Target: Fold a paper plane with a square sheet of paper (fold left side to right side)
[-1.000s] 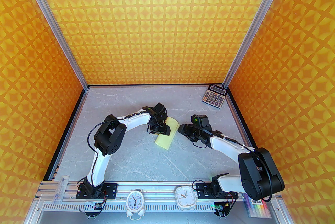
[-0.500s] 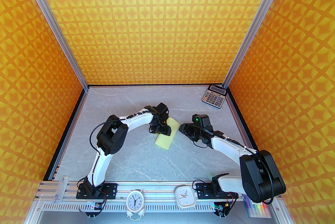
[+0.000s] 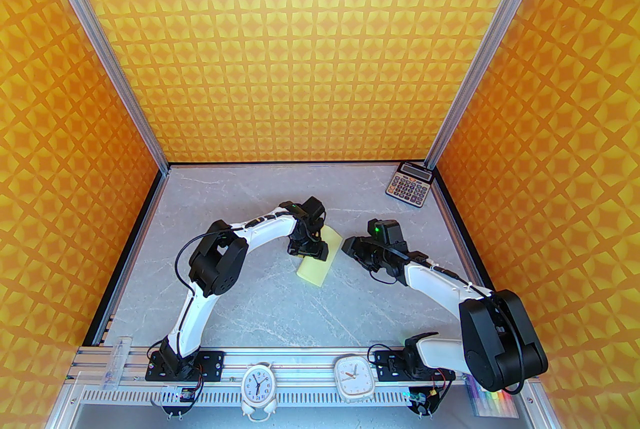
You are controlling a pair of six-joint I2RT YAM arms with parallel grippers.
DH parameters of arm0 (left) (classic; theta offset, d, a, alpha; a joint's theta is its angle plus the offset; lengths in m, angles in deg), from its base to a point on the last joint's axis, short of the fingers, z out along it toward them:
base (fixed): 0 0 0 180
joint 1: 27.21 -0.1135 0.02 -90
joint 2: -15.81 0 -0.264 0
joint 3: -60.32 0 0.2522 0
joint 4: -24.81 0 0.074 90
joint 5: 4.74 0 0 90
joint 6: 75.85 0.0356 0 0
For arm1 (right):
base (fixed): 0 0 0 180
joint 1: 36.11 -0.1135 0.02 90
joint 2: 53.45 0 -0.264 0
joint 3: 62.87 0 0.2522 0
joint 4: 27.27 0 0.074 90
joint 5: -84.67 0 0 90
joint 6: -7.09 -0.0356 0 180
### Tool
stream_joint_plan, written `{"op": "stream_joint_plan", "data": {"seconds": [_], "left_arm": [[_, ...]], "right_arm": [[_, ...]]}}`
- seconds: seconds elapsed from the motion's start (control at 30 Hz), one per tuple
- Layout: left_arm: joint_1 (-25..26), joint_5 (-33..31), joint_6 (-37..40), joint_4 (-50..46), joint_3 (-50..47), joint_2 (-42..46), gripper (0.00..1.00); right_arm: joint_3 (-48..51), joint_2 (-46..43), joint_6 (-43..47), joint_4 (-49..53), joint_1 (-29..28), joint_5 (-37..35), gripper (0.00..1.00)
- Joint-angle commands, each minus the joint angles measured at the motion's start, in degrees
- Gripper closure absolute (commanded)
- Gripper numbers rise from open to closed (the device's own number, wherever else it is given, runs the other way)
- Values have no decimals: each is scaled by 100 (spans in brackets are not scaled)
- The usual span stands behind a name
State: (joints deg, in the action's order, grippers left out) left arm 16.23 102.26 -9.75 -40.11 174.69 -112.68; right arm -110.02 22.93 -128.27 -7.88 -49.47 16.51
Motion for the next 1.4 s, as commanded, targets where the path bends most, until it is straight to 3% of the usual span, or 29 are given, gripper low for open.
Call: {"op": "stream_joint_plan", "data": {"seconds": [0.0, 0.4, 0.83, 1.37], "left_arm": [[312, 304, 18, -7, -117, -567, 36], [459, 287, -43, -123, 54, -755, 34], [507, 287, -67, -182, 137, -866, 33], [556, 287, -71, -238, 166, -1025, 33]], "right_arm": [[121, -98, -54, 35, 37, -12, 48], [174, -6, -154, -210, 38, 223, 55], [262, 383, -472, -934, 21, 747, 88], [83, 741, -631, -1172, -170, 792, 93]]}}
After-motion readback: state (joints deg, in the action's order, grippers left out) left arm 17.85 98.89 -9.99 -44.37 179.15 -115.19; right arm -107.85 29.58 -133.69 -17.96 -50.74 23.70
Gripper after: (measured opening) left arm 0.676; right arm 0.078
